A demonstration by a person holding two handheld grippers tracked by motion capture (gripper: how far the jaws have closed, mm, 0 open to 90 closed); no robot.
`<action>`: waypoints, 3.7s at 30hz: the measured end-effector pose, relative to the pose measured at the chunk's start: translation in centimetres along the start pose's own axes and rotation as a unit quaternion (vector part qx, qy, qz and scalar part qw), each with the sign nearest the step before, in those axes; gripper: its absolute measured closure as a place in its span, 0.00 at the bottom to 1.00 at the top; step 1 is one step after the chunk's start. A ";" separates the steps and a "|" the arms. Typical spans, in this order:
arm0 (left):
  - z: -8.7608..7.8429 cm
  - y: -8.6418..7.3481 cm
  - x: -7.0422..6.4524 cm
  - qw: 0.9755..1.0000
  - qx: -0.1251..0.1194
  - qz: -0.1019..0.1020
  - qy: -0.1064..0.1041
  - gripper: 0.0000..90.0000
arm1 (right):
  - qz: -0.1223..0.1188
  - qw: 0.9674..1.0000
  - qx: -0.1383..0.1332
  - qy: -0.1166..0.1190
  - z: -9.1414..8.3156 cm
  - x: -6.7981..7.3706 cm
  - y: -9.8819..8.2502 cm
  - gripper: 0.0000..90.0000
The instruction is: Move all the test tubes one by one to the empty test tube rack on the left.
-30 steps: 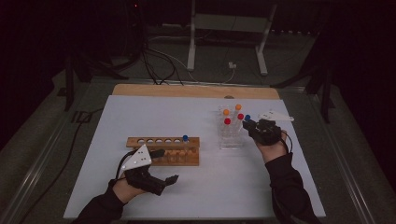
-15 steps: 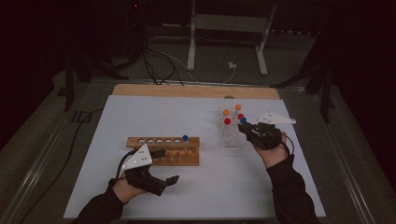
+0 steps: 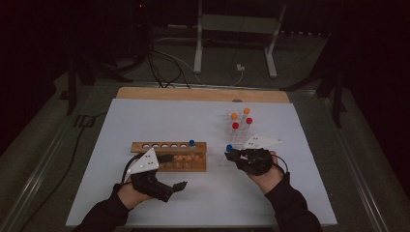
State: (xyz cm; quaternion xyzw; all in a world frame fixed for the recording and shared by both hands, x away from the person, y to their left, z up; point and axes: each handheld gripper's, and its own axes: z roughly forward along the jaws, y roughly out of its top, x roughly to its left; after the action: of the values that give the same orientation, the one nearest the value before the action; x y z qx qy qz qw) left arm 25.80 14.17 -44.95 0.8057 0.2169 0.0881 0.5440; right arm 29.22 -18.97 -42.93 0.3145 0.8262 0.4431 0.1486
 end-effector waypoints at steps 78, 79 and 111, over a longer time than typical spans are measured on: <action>0.0 5.3 1.4 0.998 -0.018 0.059 0.002 0.86 | -0.030 0.997 -0.032 0.070 1.5 5.4 0.2 0.13; -0.1 5.5 1.6 0.998 -0.018 0.057 0.002 0.86 | -0.026 0.997 -0.036 0.067 1.4 5.4 0.2 0.10; 0.7 6.8 6.4 0.995 -0.043 0.038 0.080 0.86 | -0.023 0.996 -0.055 0.068 0.9 5.1 0.1 0.00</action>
State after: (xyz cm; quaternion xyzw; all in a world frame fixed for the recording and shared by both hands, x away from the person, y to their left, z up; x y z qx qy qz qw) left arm 33.52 14.29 -39.66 0.7798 0.2247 0.1821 0.5552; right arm 25.87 -14.99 -43.15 0.2554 0.8158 0.5049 0.1194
